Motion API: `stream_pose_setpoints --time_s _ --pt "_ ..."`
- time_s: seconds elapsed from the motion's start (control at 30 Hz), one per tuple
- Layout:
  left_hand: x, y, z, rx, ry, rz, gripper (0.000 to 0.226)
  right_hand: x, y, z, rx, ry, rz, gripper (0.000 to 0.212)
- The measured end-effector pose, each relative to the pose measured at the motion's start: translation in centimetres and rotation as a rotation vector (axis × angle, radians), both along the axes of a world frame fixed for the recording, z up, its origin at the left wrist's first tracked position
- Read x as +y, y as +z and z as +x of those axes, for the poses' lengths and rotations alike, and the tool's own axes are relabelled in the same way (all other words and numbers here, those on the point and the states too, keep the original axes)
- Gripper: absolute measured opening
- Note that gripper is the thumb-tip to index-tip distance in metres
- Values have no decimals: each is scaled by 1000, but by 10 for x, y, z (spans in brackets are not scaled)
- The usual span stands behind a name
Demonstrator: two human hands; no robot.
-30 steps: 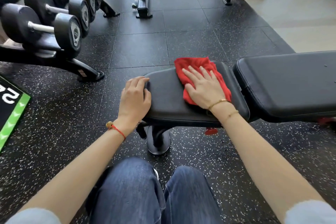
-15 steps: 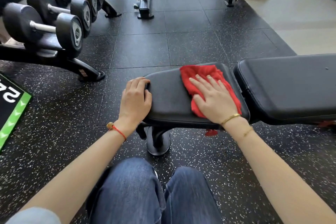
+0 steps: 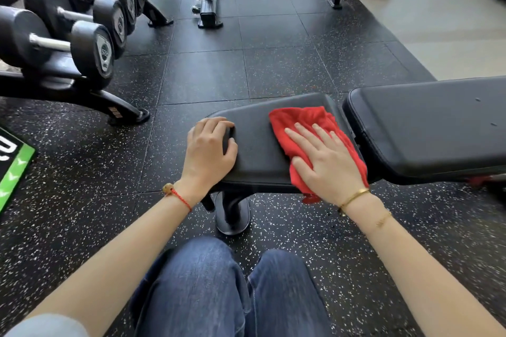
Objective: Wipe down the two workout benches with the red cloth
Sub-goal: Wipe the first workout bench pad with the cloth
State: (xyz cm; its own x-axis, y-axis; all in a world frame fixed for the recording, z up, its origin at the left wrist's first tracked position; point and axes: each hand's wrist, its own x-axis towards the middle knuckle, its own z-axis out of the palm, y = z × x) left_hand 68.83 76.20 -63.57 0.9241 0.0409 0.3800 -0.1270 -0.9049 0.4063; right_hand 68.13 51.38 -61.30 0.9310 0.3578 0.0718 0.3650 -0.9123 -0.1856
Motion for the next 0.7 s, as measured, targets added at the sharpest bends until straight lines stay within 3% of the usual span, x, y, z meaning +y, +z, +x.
stream_pose_setpoints --time_s 0.2,0.37,0.5,0.7 --pt "-7 -3 2 -21 -3 -4 31 6 3 76 68 -236 -2 55" --pt "-6 -4 1 -31 10 -41 30 42 1 59 44 -70 -13 56" --pt "-5 -4 1 -43 -5 -53 32 17 0 17 5 72 -1 57" --pt "-8 -7 2 -51 14 -45 31 -3 -1 67 50 -95 4 55"
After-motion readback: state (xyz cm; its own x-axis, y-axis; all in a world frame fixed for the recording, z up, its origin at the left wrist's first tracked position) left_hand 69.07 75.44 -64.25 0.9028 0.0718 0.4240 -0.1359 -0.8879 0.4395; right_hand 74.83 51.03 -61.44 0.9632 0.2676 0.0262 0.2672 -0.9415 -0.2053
